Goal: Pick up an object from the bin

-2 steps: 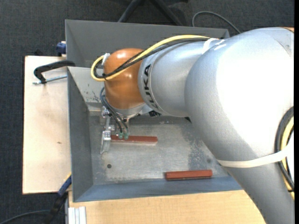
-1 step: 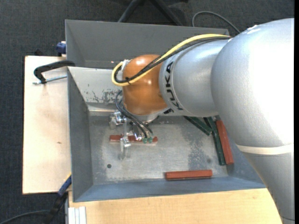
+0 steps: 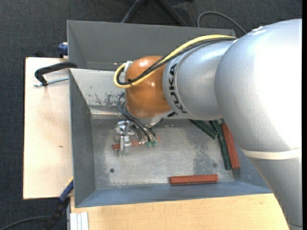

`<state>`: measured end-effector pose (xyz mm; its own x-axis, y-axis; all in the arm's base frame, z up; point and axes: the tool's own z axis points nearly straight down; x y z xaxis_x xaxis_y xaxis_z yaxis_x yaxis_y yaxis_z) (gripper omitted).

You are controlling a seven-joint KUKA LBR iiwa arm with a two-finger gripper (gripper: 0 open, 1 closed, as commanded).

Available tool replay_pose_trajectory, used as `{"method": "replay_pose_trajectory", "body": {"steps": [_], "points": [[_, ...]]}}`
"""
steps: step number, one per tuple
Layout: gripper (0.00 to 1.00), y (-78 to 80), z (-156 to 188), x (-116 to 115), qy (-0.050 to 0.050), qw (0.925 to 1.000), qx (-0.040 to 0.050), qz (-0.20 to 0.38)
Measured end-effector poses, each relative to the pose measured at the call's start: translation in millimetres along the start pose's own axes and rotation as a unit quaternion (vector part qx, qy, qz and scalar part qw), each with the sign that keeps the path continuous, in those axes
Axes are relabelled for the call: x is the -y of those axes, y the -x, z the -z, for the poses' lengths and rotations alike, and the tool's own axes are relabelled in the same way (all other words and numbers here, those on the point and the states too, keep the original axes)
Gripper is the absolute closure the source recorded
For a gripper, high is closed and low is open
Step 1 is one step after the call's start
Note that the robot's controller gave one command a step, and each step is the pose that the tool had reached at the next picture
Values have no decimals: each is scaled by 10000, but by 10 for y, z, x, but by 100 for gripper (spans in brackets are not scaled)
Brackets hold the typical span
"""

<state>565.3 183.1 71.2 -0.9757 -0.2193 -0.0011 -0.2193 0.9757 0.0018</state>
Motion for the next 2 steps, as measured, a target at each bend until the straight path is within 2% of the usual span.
{"method": "replay_pose_trajectory", "body": {"steps": [1,2], "points": [[100,130,1155,549,-17,9995,72,299],[100,-214,1929,627,-13,9954,58,955]]}}
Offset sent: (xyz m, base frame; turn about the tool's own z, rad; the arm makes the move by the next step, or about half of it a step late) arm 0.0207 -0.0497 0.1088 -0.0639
